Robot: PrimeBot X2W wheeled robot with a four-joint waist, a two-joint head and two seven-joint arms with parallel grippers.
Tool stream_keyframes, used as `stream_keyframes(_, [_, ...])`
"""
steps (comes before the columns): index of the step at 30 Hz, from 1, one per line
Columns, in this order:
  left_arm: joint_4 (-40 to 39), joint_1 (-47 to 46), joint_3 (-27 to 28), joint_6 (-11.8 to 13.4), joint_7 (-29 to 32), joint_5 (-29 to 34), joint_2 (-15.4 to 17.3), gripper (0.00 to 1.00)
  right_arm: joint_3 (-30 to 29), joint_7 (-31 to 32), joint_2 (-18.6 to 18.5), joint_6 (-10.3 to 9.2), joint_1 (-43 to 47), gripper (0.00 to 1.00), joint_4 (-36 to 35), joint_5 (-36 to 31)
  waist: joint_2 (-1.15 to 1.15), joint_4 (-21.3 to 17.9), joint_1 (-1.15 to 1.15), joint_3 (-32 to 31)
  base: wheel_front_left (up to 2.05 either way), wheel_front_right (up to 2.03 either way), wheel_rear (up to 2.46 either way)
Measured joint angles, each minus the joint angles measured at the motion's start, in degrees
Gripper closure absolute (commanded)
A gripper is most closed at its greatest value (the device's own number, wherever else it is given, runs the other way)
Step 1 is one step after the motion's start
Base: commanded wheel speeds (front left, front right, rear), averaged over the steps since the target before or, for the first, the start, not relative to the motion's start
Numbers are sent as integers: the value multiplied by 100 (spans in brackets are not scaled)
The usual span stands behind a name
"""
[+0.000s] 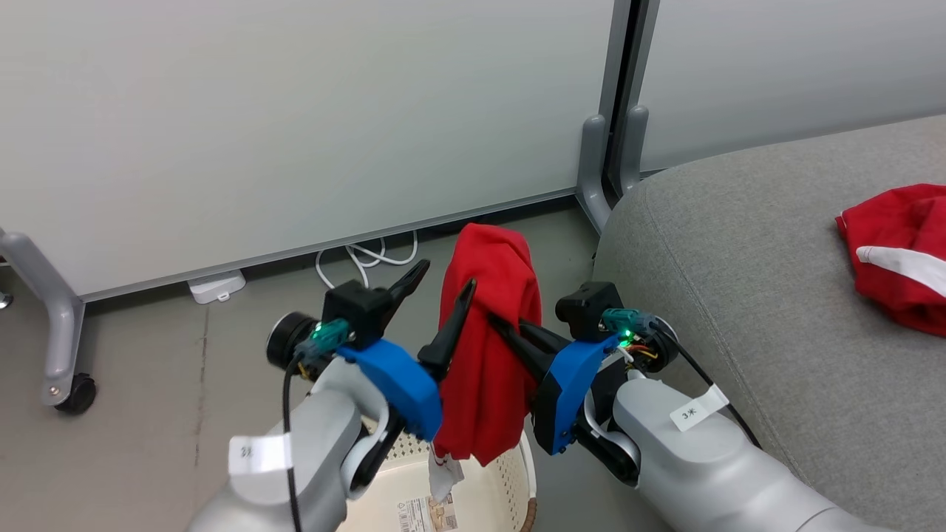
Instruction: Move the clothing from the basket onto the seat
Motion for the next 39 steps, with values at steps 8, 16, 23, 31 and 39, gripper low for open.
stream_keyframes(8, [-1257,1633,1243,268,0,611,480,0,-376,-36,0,1,-139,100,49,-230,0,12,0,54,0,0,0])
stream_keyframes(16, [-2093,2865,2451,288,-4,1327,486,0,-934,-44,0,0,-110,100,-176,-711,0,50,0,96,0,0,0])
stream_keyframes(23, [-2282,3479,3211,153,-5,1752,248,0,-1230,-45,0,0,70,100,-304,-970,0,84,0,100,0,0,0])
stream_keyframes(31, [-2312,3729,3699,-31,-5,2091,-30,0,-1418,-45,-1,0,214,100,-341,-1144,0,95,0,101,0,0,0])
stream_keyframes(39, [-2307,3783,3929,-115,-5,2301,-198,0,-1493,-45,-1,1,294,100,-357,-1195,0,50,0,94,0,0,0])
